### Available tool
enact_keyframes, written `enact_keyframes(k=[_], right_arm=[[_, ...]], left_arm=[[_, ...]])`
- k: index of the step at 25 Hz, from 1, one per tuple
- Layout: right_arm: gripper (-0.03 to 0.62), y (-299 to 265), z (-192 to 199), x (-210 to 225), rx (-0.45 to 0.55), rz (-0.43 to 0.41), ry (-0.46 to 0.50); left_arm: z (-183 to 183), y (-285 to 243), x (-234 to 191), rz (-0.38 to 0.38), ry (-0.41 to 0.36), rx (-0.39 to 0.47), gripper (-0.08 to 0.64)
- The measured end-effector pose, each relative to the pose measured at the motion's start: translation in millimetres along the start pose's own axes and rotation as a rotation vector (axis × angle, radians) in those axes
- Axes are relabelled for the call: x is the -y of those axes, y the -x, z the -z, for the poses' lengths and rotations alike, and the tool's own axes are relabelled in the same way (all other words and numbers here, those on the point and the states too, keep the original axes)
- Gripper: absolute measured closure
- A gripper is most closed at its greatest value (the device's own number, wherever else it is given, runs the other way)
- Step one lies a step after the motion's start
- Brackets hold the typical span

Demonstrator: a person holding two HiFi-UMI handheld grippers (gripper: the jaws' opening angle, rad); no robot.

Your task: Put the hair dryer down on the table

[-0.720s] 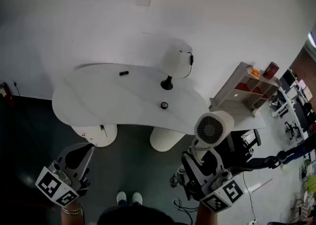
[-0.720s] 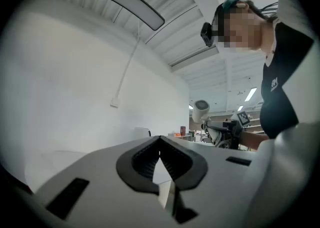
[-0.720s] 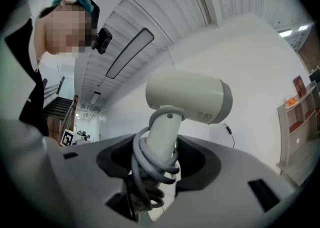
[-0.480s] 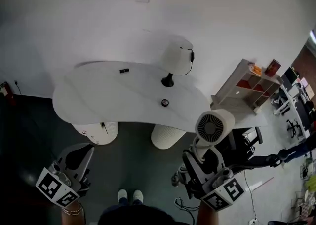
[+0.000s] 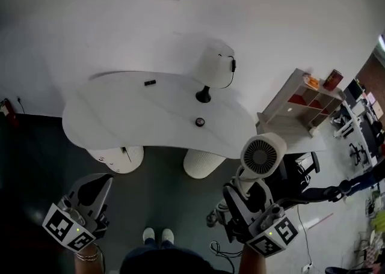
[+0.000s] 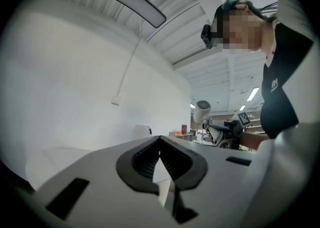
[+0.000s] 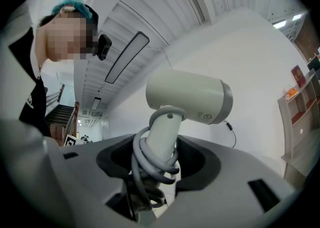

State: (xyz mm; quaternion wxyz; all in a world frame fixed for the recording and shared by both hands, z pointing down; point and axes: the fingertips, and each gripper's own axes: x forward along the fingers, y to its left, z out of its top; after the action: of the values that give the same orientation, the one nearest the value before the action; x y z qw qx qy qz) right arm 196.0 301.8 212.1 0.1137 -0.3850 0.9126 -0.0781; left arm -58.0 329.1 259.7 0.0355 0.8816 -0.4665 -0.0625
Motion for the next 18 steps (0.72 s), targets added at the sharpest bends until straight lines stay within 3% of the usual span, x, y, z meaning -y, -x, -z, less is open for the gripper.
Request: enact_keyframes(k=[8,18], right_arm=[[0.350,6.6,0.4,13.3,0.012,-0.014,-0.032],[0.350,8.0,14.1,29.2,-0.047,-0.047,-0.019]], left_arm=[[8.1,-9.9,7.1,-0.026,-0.019,-0.010,0.551],[24.5,-31.3,18.0,-0.014,0.005,-0.031,0.551]])
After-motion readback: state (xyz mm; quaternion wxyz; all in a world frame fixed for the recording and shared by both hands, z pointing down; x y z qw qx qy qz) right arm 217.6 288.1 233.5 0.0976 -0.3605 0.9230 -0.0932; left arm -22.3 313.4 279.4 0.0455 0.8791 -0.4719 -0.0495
